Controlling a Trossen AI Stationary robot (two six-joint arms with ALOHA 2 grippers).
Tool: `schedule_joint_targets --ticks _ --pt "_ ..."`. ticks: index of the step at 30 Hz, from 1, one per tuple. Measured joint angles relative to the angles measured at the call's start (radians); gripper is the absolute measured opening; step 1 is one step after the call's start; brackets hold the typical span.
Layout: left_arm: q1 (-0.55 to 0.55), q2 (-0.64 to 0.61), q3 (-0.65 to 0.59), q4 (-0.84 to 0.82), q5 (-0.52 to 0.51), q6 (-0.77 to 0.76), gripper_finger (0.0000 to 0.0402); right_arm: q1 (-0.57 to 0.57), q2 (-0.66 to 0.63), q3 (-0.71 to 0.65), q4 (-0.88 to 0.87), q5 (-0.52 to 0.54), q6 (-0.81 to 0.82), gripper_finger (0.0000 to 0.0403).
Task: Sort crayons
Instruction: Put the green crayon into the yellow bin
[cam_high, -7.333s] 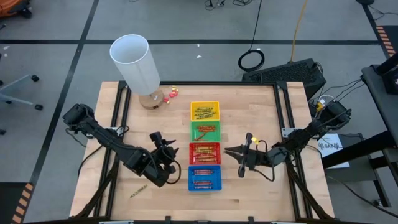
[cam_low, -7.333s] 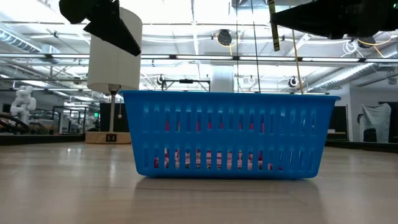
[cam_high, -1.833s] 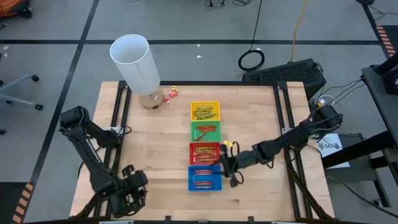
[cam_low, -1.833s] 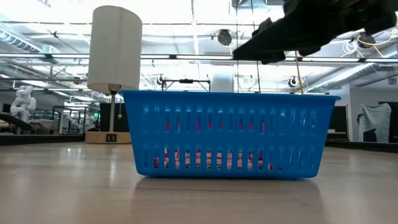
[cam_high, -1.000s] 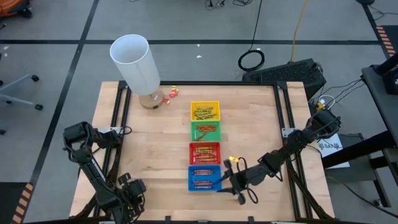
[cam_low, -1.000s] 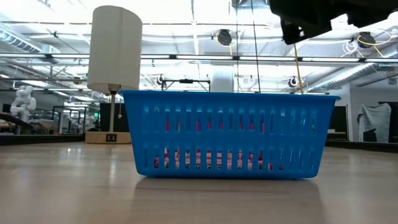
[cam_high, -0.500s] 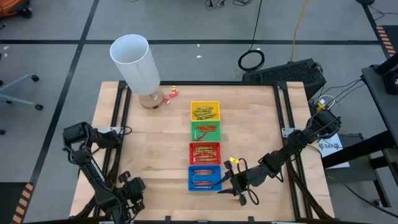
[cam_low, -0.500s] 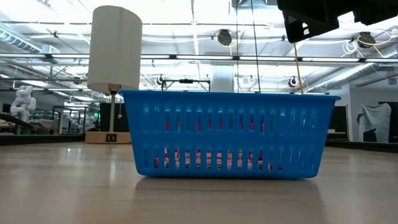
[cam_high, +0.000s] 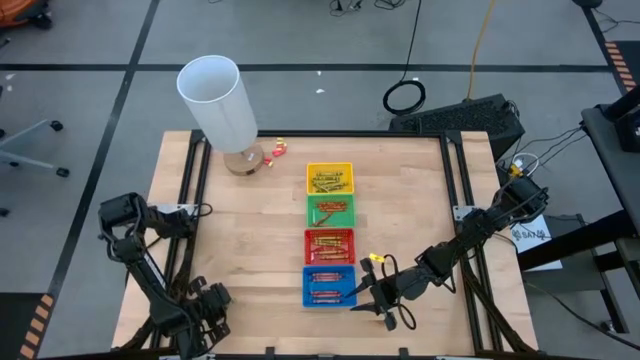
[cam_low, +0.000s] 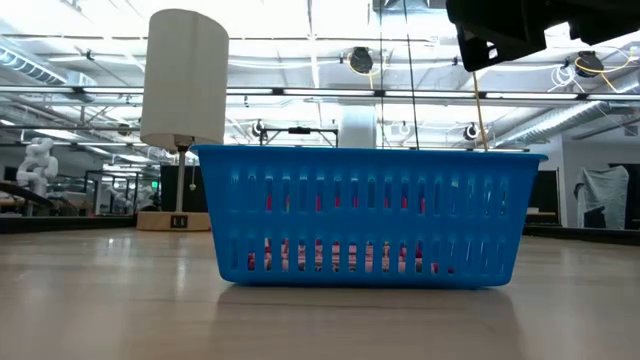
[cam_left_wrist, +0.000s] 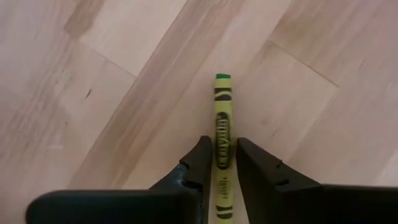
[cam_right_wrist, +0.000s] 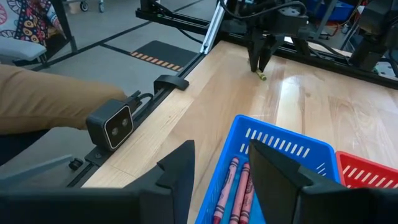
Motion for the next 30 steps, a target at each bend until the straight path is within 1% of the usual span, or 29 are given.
schedule_joint_targets --ticks 3,8,15,21,27,30 --pt "0.0 0.0 -0.016 0.026 0.0 0.004 0.0051 0.0 0.0 0.0 0.0 0.0 -0.001 0.0134" --pt "0.0 0.0 -0.017 0.029 0.0 0.019 0.001 0.0 0.0 0.0 -0.001 0.0 -0.005 0.0134" --pt "0.001 0.002 -0.015 0.027 -0.002 0.019 0.0012 0.0 0.0 0.0 -0.001 0.0 -0.005 0.0134" --pt "0.003 -0.008 0.026 -0.022 -0.02 0.027 0.0013 0.0 0.0 0.0 -0.001 0.0 -0.005 0.0134" --pt "0.017 -0.045 0.058 -0.067 -0.148 0.054 0.0013 0.0 0.0 0.0 0.0 0.0 -0.005 0.0134" --pt "0.045 -0.047 0.077 -0.075 -0.225 0.142 0.0013 0.0 0.0 0.0 -0.001 0.0 -0.005 0.0134"
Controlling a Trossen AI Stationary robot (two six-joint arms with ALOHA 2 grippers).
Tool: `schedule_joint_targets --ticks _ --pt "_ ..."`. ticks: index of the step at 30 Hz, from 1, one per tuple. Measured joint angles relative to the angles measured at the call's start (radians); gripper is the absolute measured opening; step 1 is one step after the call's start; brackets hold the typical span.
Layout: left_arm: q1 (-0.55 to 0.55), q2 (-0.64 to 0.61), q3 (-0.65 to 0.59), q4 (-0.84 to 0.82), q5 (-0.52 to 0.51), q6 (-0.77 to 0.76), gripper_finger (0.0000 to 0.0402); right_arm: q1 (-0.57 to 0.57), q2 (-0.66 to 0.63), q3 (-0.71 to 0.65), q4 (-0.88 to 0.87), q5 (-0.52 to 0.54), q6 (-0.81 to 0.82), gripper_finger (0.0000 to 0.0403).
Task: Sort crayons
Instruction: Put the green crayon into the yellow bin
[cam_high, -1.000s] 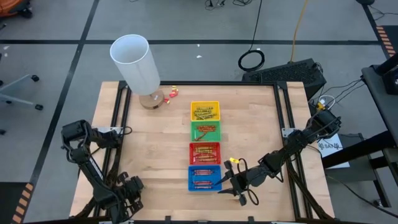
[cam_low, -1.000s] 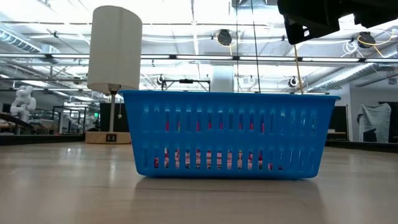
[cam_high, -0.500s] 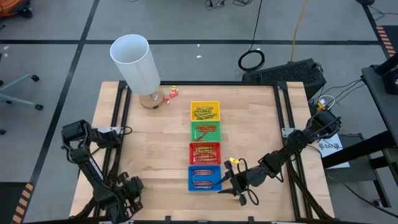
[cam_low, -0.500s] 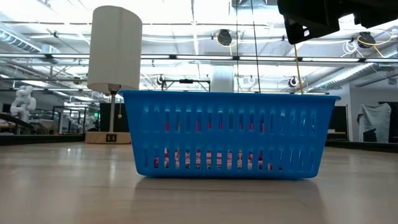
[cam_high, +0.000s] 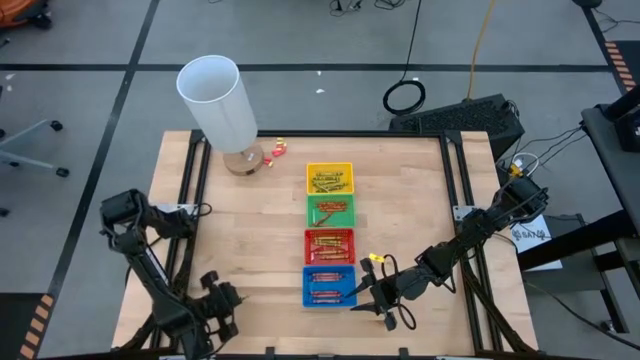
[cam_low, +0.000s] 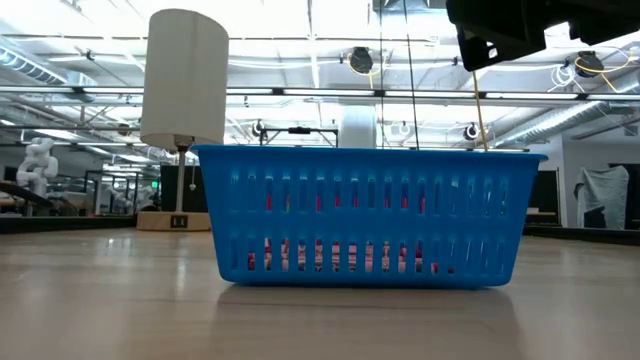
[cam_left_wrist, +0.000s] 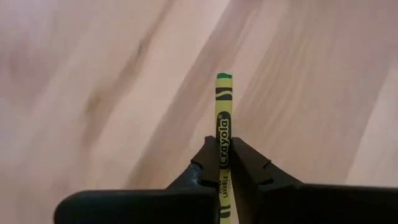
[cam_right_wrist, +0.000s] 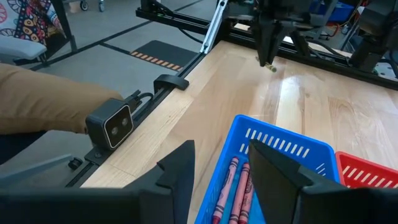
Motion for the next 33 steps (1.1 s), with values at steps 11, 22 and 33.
schedule_joint_targets --ticks 11,22,33 --pt "0.175 -0.002 0.089 0.001 -0.302 0.584 0.0013 -0.002 0.0 0.0 -0.015 0.0 -0.06 0.0134" --pt "0.356 -0.003 0.254 0.012 -0.564 1.215 0.0013 -0.041 0.0 0.0 -0.096 0.0 -0.16 0.0134" --pt "0.544 -0.005 0.344 0.135 -0.584 1.621 0.0013 -0.078 -0.111 0.0 -0.304 0.003 -0.14 0.0134"
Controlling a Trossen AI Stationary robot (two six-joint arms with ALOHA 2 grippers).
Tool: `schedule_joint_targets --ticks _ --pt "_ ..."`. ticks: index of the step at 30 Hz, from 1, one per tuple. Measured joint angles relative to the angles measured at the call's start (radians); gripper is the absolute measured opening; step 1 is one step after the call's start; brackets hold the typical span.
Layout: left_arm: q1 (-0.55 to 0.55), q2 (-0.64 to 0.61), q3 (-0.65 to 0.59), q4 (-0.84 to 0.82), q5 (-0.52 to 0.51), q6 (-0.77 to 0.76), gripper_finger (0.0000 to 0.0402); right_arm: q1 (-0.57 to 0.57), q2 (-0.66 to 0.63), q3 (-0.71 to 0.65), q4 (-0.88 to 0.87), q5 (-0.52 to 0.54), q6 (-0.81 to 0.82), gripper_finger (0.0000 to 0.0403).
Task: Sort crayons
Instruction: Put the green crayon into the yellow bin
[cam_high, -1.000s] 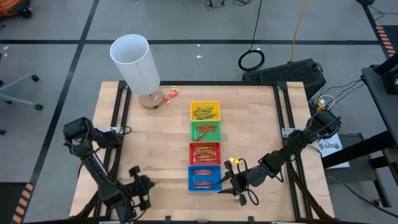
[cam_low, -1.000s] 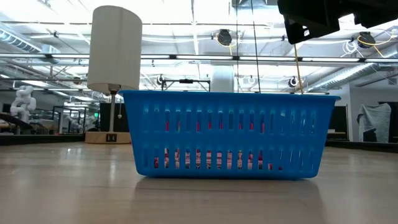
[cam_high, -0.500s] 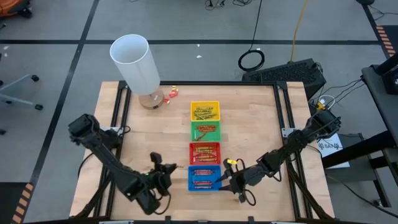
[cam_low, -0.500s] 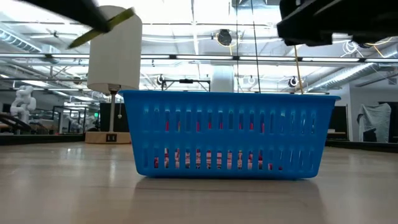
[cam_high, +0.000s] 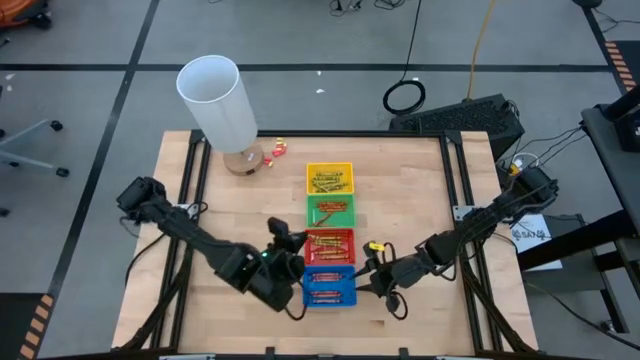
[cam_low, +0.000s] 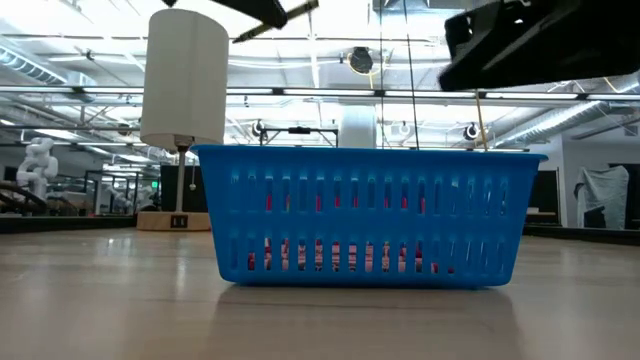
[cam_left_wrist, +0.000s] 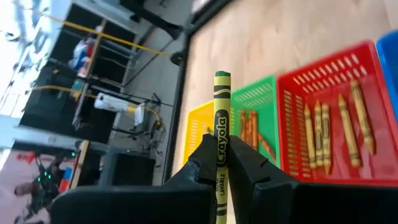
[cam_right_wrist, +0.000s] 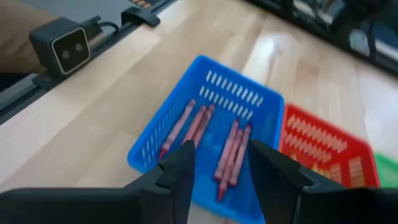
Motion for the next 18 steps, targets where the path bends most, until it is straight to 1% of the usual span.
schedule_joint_targets --ticks 3,5,8,18 --pt "0.028 0.0 0.0 0.006 0.051 0.053 0.0013 0.0 -0.046 0.0 -0.098 0.0 0.074 0.0134" --pt "0.039 0.0 0.0 0.022 0.057 0.071 0.0013 0.0 -0.066 0.0 -0.163 -0.001 0.127 0.0134" --pt "0.049 0.0 0.0 0.031 0.058 0.073 0.0013 0.0 -0.076 0.0 -0.214 -0.003 0.184 0.0134" --pt "0.054 0.0 0.0 0.032 0.061 0.071 0.0013 0.001 -0.076 0.0 -0.233 -0.005 0.204 0.0134"
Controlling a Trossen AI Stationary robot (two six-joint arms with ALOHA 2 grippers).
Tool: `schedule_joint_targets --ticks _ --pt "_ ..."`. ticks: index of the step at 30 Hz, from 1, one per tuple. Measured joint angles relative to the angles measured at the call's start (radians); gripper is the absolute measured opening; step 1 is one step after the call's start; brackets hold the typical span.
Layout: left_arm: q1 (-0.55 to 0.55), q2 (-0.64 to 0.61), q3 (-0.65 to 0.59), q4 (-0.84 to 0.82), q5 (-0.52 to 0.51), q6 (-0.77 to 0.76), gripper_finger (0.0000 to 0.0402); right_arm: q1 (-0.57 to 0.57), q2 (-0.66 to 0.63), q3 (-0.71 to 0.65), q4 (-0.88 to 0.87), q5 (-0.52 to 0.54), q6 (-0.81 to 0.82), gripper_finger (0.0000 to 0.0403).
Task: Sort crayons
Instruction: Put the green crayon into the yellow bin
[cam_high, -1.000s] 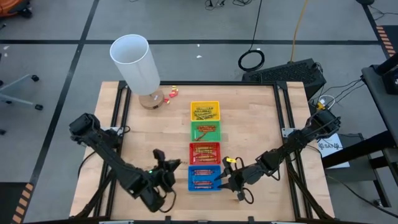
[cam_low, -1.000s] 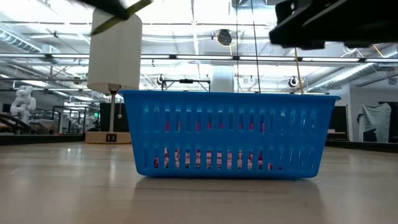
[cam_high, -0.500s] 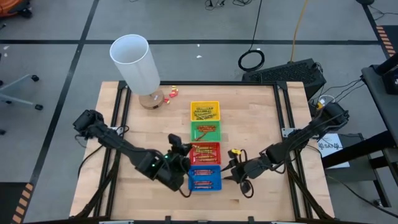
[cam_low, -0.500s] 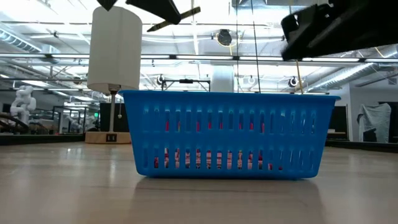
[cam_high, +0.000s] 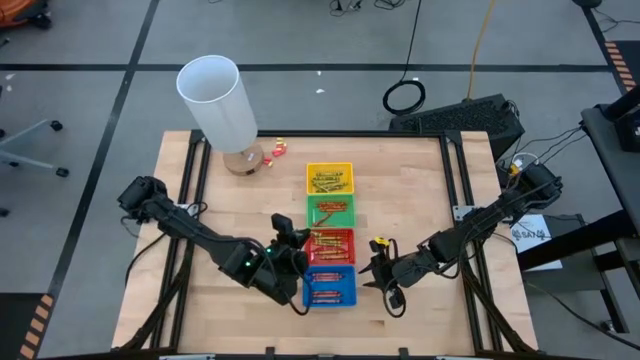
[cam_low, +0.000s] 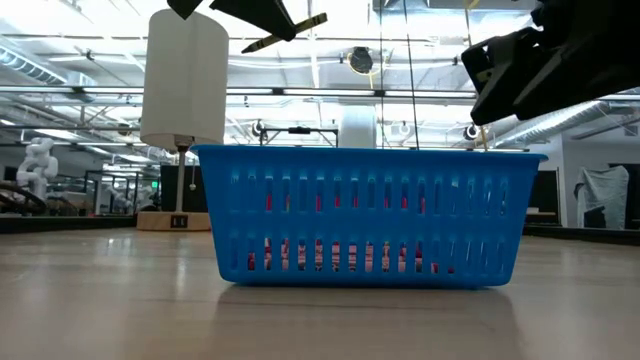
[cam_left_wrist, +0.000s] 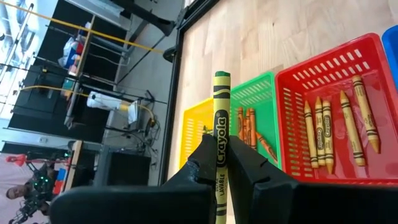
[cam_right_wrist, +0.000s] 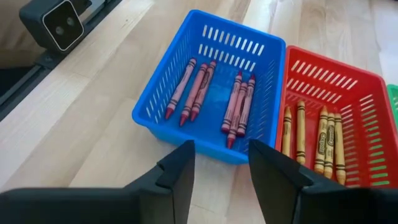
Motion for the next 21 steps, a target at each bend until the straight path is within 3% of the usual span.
schedule_joint_targets --ticks 8,21 --pt "0.0 0.0 0.0 0.003 0.005 -0.015 0.0013 0.0 0.0 0.0 0.0 0.0 0.007 0.0134" --pt "0.0 0.0 0.0 0.023 0.149 -0.418 0.0013 0.0 0.0 0.0 0.048 0.002 0.086 0.0134"
